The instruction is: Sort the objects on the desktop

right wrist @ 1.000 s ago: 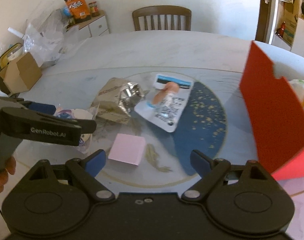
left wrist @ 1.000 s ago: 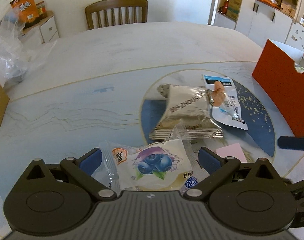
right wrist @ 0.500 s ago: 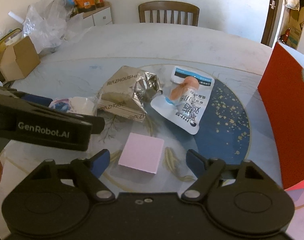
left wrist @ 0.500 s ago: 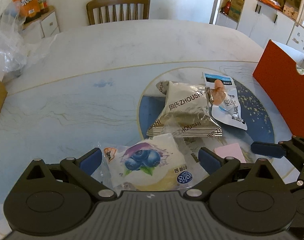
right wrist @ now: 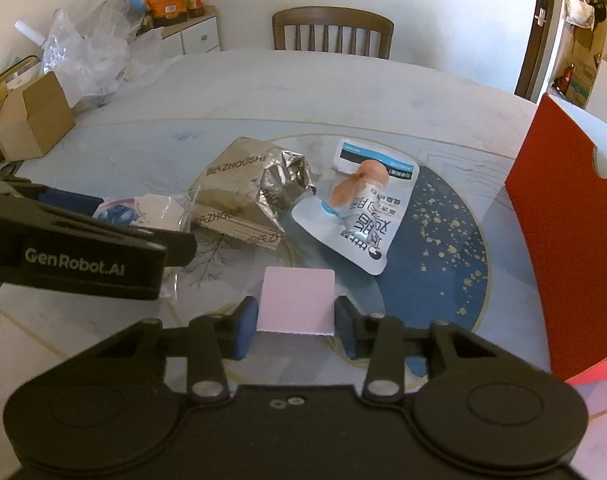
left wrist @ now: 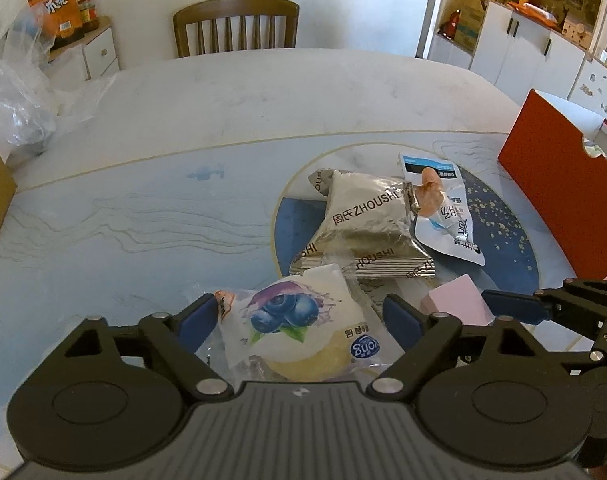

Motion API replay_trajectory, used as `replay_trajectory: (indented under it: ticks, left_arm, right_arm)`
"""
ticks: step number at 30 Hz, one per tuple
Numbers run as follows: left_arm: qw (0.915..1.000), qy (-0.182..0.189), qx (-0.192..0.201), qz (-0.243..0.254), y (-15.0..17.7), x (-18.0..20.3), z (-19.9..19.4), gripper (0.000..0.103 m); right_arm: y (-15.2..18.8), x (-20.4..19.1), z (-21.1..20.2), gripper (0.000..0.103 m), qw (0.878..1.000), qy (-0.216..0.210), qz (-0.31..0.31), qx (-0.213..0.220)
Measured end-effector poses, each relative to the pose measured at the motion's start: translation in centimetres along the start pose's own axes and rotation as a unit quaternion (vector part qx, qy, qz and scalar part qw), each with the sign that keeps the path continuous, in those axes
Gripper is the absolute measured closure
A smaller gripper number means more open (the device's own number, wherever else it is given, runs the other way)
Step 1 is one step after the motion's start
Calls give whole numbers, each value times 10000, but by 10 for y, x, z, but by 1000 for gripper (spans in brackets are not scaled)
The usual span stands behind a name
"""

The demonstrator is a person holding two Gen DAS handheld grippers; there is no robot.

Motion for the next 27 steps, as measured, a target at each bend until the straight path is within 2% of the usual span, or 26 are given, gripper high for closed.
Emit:
replay_trajectory:
  ticks: [5, 10, 27]
  left_arm:
    - [10000, 36, -32, -41, -2, 2, -4, 24]
    - [9999, 165, -51, 6, -1, 10, -10, 27]
    - [9975, 512, 249, 424, -15, 65, -56, 29]
  right_arm:
    - [2, 3, -6, 63, 10000, -2, 38, 34]
    - [-1, 8, -17, 63, 9999, -28, 87, 126]
    - [-13, 49, -81, 63, 9978, 75, 455, 483]
Point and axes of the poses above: each gripper's, at about its wrist camera, not at the fingertips, and z roughly the way its jaws point, x to its right, y to its underside, the point moved 8 cm from there along z, roughly the way its jaws point, and after that the axes turned 7 degrees about -y, right-handed, at the moved point
